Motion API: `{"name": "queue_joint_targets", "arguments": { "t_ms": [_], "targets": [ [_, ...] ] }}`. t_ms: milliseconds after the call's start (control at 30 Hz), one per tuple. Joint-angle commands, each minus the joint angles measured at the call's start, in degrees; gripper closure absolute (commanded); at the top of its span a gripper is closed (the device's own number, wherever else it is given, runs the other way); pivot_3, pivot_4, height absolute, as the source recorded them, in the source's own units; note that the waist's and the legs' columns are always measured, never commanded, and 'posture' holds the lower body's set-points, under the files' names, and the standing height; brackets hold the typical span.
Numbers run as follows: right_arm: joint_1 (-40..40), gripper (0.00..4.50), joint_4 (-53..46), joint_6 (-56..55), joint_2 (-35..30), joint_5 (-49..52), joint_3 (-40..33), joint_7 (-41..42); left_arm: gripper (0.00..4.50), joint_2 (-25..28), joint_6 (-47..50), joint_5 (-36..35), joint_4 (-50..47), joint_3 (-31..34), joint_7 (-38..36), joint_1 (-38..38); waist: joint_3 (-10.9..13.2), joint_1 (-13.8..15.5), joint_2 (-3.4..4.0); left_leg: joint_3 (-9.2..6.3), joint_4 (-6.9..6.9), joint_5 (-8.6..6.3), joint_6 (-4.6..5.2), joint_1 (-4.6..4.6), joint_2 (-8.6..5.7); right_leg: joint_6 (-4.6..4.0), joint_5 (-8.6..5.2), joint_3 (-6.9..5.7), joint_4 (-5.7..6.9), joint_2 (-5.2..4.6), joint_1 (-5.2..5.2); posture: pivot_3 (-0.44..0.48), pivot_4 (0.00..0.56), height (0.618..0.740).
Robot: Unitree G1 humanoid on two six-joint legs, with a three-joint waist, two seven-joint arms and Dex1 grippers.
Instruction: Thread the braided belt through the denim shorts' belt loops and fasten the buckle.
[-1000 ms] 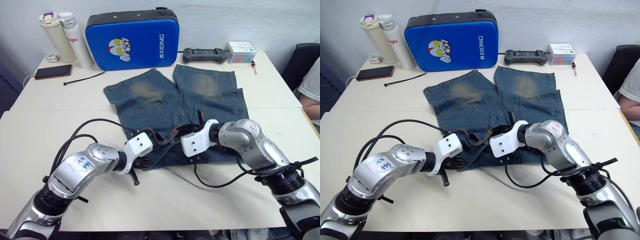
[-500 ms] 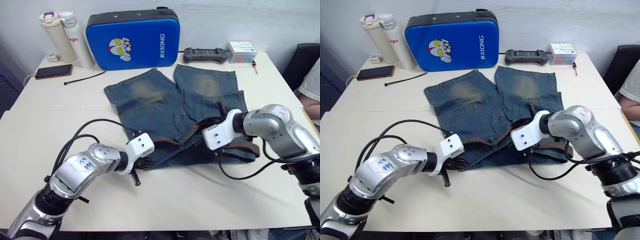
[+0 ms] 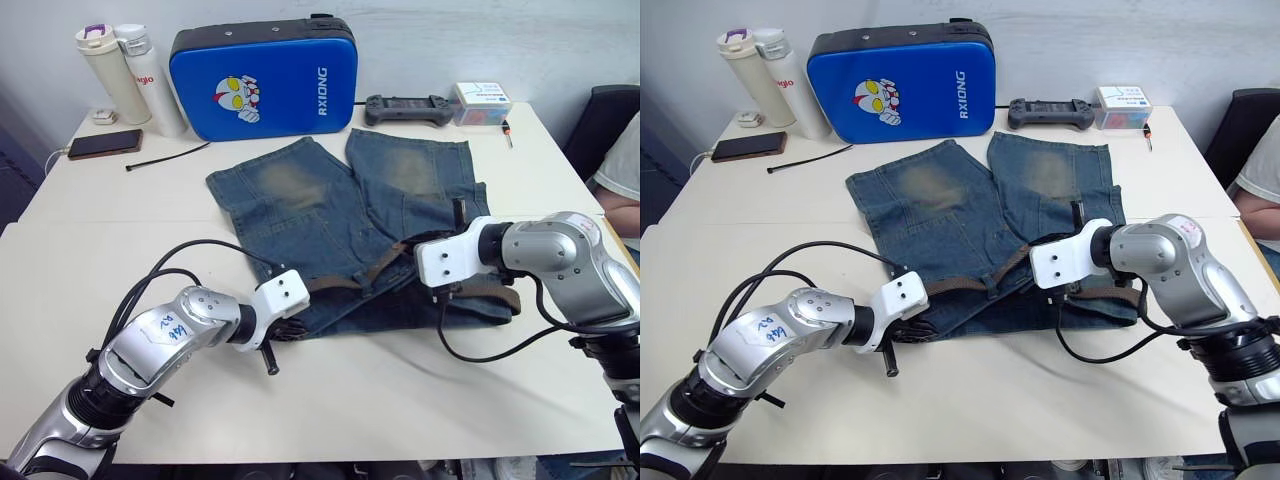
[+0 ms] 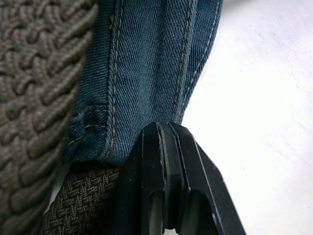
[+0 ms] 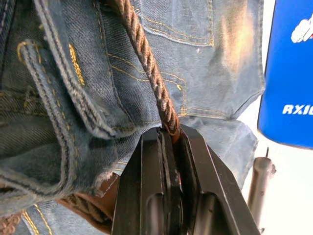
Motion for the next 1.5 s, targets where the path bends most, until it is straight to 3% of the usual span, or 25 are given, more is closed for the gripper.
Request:
{"name": "queue_joint_targets", "arguments": {
  "t_ms": [33, 233, 767, 1233, 1300, 1367, 1500],
  "targets": [
    [-0.56, 4.07, -4.92, 2.92, 2.38, 1.48, -1.23, -0.41, 4.5, 1.04, 1.14, 1.99, 1.55, -1.88, 0.35, 1.27, 0.0, 0.0, 0.0, 0.0, 0.0, 0.0, 0.0, 0.0, 0.0, 0.0, 0.0, 0.0, 0.0, 0.0, 0.0, 0.0, 0.15, 0.74],
    [-0.1, 1.52, -7.27, 0.66, 2.88, -1.87, 1.22, 0.18, 4.5, 0.84, 1.2, 1.98, 1.6, -1.8, 0.58, 1.25, 0.0, -0.02, 0.0, 0.0, 0.0, 0.0, -0.01, 0.01, 0.0, 0.0, 0.0, 0.0, 0.01, 0.0, 0.0, 0.0, 0.15, 0.74],
    [1.61, 1.52, -10.76, 2.42, 2.37, -1.29, 2.73, 6.36, 4.5, 0.39, 1.34, 1.87, 1.46, -1.84, 0.77, 1.17, 0.0, -0.03, 0.0, 0.0, 0.0, 0.0, -0.01, 0.01, -0.01, 0.0, 0.0, 0.0, 0.02, 0.0, 0.0, 0.0, 0.15, 0.74],
    [0.71, 1.52, -4.56, 1.14, 6.33, -10.33, 5.57, 0.48, 4.5, -0.24, 1.76, 1.93, 1.56, -2.0, 1.01, 0.51, -0.01, 0.0, 0.01, 0.0, 0.01, 0.0, -0.01, 0.02, -0.02, 0.0, 0.0, 0.01, 0.03, 0.0, 0.01, 0.0, 0.15, 0.74],
    [0.22, 1.9, -4.11, 0.7, 7.12, -10.98, 5.58, -0.26, 4.5, -0.29, 1.79, 1.95, 1.53, -2.06, 1.04, 0.49, -0.01, -0.02, 0.01, 0.0, 0.01, 0.0, -0.01, 0.02, -0.01, 0.0, 0.0, 0.0, 0.03, 0.0, 0.01, 0.0, 0.15, 0.74],
    [-0.29, 2.58, -3.82, -0.04, 7.74, -11.34, 5.56, -0.67, 4.5, -0.32, 1.84, 1.94, 1.46, -2.11, 1.05, 0.47, -0.01, -0.01, 0.01, 0.0, 0.01, 0.0, -0.01, 0.02, -0.01, 0.0, 0.0, 0.0, 0.03, 0.0, 0.01, 0.0, 0.15, 0.74],
    [-2.4, 4.42, -3.28, -1.81, 9.37, -10.92, 5.86, -0.75, 4.5, -0.35, 1.82, 2.01, 1.51, -2.05, 1.15, 0.51, -0.01, -0.06, 0.01, 0.0, 0.01, 0.01, -0.02, 0.03, -0.01, 0.0, 0.0, 0.0, 0.04, 0.0, 0.0, 0.0, 0.15, 0.74]
  ]
}}
